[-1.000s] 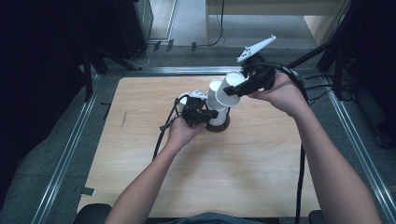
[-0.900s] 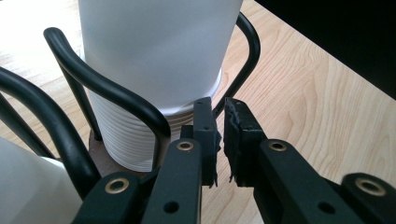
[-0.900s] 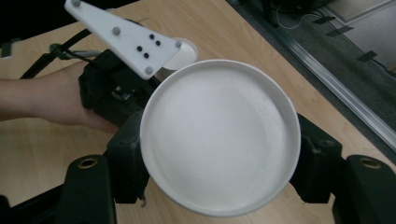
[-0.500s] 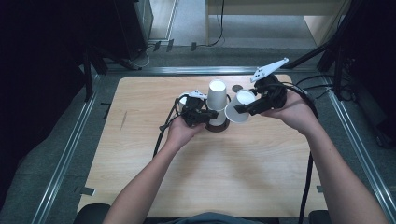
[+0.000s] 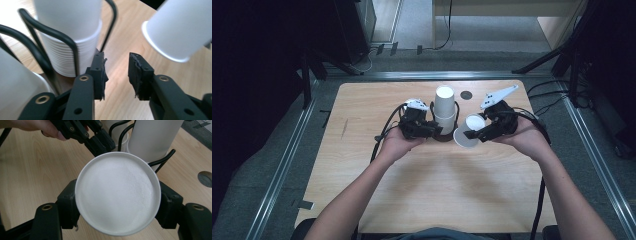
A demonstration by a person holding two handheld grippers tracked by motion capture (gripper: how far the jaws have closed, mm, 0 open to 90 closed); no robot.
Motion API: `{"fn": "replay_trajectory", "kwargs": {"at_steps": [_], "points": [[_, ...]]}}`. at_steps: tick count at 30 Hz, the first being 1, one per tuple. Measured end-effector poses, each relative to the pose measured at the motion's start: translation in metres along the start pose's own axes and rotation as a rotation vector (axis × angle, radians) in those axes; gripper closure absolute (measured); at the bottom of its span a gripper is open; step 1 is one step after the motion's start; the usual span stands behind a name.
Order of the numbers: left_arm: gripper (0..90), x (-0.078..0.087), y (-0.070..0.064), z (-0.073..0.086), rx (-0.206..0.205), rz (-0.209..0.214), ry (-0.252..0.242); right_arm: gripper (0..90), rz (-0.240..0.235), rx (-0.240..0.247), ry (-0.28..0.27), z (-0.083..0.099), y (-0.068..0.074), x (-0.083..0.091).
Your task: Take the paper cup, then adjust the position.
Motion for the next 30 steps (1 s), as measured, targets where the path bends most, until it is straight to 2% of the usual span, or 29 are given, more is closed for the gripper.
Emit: {"fn": "replay_trajectory", "kwargs": {"at_steps": [3,10,17,22,23,28,30], "points": [[63.5,0.004,-0.004,0.007,-0.048,0.008,0.014,32.9,-0.008,0.000,-0.005,0.003,0.003,-0.004],[57.5,0.015,-0.011,0.024,-0.086,0.066,0.046,32.9,-0.041,0.027,0.007,0.014,0.013,-0.018],[51.5,0.022,-0.017,0.036,-0.142,0.094,0.058,32.8,-0.070,0.032,0.004,0.019,0.020,-0.028],[46.9,0.026,-0.017,0.047,-0.134,0.132,0.070,32.8,-0.100,0.028,0.002,0.023,0.023,-0.040],[45.3,0.027,-0.017,0.049,-0.142,0.133,0.078,32.8,-0.104,0.022,0.001,0.024,0.023,-0.044],[45.7,0.030,-0.015,0.056,-0.158,0.159,0.095,32.8,-0.122,0.014,0.013,0.029,0.027,-0.058],[45.0,0.031,-0.013,0.058,-0.144,0.174,0.096,32.8,-0.129,0.010,0.008,0.030,0.028,-0.060]]}}
Point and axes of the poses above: each handheld gripper's, and its own axes: x roughly backward along the jaws, z roughly out of its underside, y roughly to its left, the point moved 6 cm from there along -x, roughly forward along the jaws, and after that the axes turned 4 degrees about x, right-handed, at the moved point
